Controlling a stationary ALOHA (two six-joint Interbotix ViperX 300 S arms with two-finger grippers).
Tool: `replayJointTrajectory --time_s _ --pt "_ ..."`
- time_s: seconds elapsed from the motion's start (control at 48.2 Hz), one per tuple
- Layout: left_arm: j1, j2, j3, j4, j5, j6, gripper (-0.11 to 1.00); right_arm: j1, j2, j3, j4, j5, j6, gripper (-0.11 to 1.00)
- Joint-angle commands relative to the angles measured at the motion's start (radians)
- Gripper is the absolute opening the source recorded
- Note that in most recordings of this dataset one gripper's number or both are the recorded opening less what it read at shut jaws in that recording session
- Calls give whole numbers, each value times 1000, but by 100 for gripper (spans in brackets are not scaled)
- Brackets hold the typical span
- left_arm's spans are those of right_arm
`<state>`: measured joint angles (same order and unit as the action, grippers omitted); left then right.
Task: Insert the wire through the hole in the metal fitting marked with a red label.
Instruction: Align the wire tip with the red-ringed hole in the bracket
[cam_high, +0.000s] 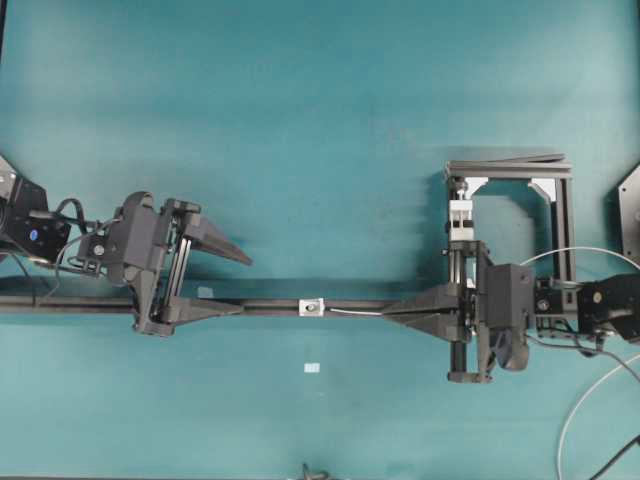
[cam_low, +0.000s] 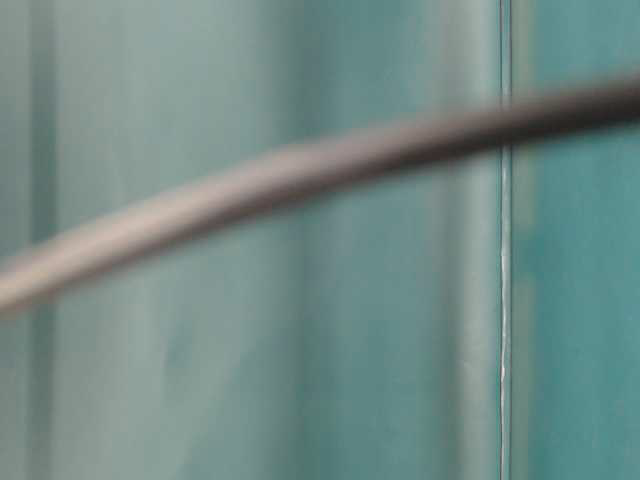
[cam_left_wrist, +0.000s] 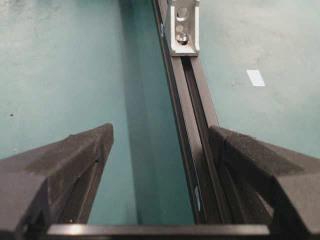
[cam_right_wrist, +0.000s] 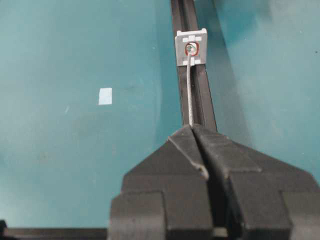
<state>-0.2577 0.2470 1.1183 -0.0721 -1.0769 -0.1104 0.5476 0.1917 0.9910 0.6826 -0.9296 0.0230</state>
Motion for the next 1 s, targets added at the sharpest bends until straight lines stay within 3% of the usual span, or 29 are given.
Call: replayJointTrajectory --time_s 0.0,0.975 --pt "-3 -26 -9 3 -5 2 86 -3 -9 -12 2 -6 2 0" --pt "-3 -26 -11 5 -3 2 86 -21 20 -41 2 -5 -5 0"
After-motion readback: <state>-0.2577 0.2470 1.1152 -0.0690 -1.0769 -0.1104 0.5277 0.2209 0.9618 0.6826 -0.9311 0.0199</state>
